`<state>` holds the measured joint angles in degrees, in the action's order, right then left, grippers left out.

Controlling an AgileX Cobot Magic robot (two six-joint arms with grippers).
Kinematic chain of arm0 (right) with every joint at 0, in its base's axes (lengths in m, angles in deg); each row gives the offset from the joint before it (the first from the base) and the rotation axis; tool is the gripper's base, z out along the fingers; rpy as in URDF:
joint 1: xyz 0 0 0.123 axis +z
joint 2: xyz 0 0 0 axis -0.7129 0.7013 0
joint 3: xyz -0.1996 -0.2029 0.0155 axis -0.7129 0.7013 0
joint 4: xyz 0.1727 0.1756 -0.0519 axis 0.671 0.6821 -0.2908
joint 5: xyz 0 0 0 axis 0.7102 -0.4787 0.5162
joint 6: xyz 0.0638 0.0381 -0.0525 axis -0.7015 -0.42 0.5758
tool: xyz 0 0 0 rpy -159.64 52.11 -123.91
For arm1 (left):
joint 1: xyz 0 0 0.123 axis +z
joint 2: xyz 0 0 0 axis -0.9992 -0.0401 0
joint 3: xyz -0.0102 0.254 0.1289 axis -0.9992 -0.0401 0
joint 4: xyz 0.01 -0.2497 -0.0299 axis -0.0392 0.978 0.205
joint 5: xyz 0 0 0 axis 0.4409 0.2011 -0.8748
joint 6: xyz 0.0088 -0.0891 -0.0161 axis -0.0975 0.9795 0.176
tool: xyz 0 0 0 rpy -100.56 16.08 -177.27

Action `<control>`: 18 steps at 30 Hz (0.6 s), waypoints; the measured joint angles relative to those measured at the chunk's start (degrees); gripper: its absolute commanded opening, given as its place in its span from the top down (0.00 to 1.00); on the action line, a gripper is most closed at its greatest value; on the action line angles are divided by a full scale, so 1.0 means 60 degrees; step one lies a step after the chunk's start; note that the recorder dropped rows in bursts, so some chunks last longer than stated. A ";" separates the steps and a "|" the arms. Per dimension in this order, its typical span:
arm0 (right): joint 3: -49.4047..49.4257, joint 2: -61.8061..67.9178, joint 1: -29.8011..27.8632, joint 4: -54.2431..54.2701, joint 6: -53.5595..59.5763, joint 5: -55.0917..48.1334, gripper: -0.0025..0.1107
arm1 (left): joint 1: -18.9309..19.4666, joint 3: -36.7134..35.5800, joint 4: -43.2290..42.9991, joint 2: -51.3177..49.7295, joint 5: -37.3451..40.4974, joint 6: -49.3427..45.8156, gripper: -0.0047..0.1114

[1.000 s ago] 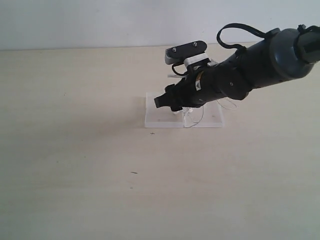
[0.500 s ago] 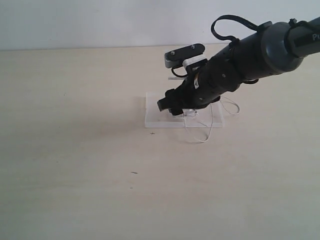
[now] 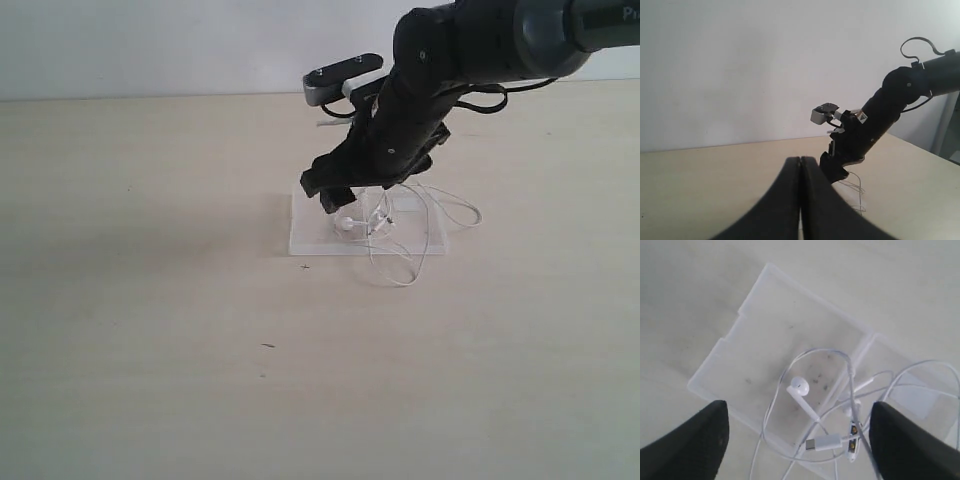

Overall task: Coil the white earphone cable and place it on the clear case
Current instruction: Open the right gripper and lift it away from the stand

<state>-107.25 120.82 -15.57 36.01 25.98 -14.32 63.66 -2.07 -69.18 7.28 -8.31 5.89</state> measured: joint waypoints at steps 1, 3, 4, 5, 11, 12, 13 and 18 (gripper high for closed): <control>-0.0120 0.0000 0.0000 0.0019 0.0215 -0.0109 0.33 | 0.0000 0.0000 0.0000 0.0000 0.0000 0.0000 0.96; -0.0181 -0.0063 0.0000 0.0037 0.0339 -0.0062 0.33 | 0.0000 0.0000 0.0000 0.0000 0.0000 0.0000 0.96; -0.0181 -0.0127 0.0000 0.0059 0.0354 0.0001 0.34 | 0.0000 0.0000 0.0000 0.0000 0.0000 0.0000 0.96; -0.0181 -0.0246 0.0000 0.0059 0.0360 0.0141 0.35 | 0.0000 0.0000 0.0000 0.0000 0.0000 0.0000 0.96; 0.0325 -0.1463 0.0000 0.0163 0.0335 0.1138 0.41 | 0.0000 0.0000 0.0000 0.0000 0.0000 0.0000 0.96; 0.0547 -0.1707 0.0000 0.0168 0.0281 0.1386 0.44 | 0.0000 0.0000 0.0000 0.0000 0.0000 0.0000 0.96; 0.1072 -0.2223 0.0000 0.0185 0.0237 0.1825 0.46 | 0.0000 0.0000 0.0000 0.0000 0.0000 0.0000 0.96; 0.3595 -0.5373 0.0000 0.0208 0.0191 0.3188 0.49 | 0.0000 0.0000 -0.0159 0.0000 0.0000 0.0122 0.96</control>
<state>-85.68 88.58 -15.57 37.26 27.13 4.81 63.66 -2.07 -70.13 7.28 -8.31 6.62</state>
